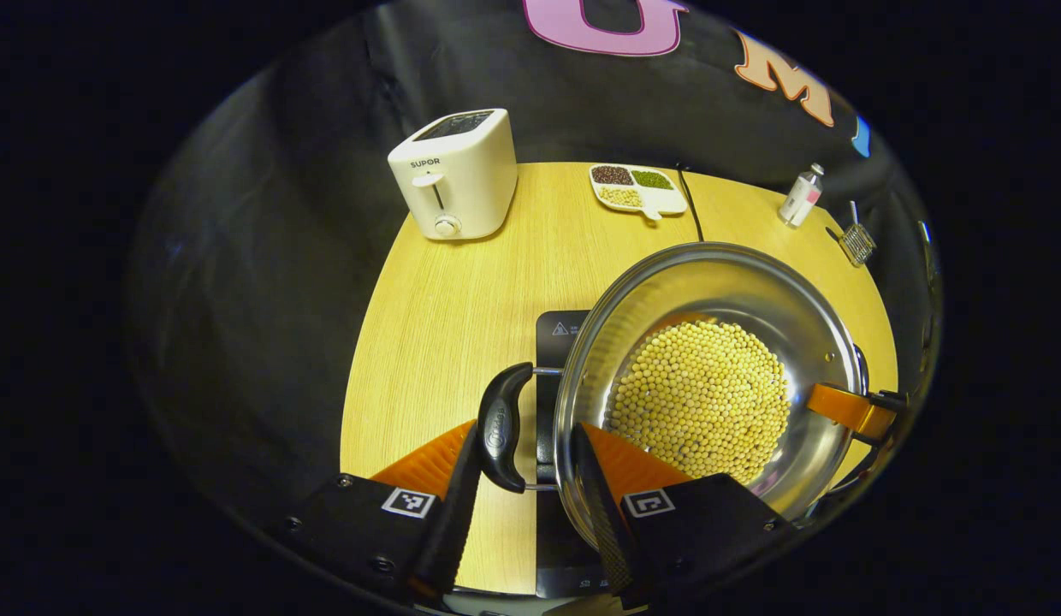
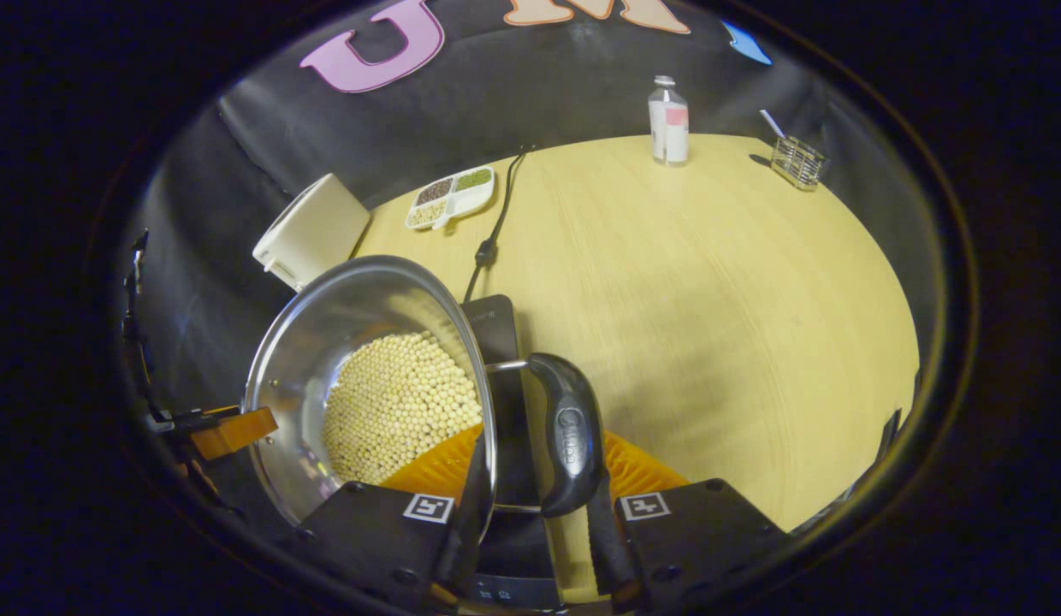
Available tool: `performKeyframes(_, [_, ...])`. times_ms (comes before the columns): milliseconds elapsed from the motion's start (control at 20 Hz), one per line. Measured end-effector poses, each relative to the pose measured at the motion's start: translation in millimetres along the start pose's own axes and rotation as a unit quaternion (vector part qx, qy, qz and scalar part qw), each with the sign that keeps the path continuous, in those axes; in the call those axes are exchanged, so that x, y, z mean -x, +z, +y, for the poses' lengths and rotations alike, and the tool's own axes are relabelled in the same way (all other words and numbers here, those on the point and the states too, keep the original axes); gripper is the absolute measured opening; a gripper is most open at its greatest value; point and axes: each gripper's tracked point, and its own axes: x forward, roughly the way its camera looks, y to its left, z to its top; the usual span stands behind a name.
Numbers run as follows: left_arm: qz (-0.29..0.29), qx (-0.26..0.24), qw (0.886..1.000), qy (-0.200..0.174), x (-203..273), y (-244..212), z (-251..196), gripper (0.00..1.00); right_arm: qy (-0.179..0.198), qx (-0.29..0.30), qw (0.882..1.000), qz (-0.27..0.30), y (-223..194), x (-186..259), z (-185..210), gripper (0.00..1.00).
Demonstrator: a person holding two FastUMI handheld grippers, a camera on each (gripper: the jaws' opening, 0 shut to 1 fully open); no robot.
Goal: First push the handle of the pot to place it horizontally, then grasp the pot with both hands and set it on the induction cooktop.
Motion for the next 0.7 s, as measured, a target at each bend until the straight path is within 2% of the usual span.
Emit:
performKeyframes(200, [-0.001,-0.002,1.0,-0.002,0.5,-0.1,-0.4,0.66,-0.001,-0.005,1.0,0.0,-1.1,-0.5,-1.2,0.51])
performKeyframes(400, [0.003,-0.009,1.0,0.0,0.3,-1.0,-0.2,0.69,-0.006,-0.005,1.0,0.0,-1.7,-0.4,-3.0,0.53])
performKeyframes(500, [0.001,-0.016,1.0,0.006,-0.3,-0.6,0.2,0.74,-0.009,-0.002,1.0,-0.005,-0.4,0.5,-2.1,0.57])
performKeyframes(550, [0.0,-0.02,1.0,0.008,0.7,-0.6,-0.2,0.73,-0.011,0.003,1.0,-0.006,-1.0,0.7,-3.1,0.55])
performKeyframes(600, [0.0,-0.022,1.0,0.009,0.8,-0.5,-0.9,0.74,-0.009,0.008,1.0,-0.006,-0.8,1.7,-1.8,0.58])
performKeyframes(650, [0.001,-0.024,1.0,0.01,1.2,-0.9,-0.7,0.74,-0.006,0.01,1.0,-0.007,-1.3,1.5,1.7,0.77])
performKeyframes(700, [0.001,-0.023,1.0,0.011,1.4,-1.1,-0.6,0.75,-0.007,0.012,1.0,-0.01,-2.4,3.1,3.1,0.88])
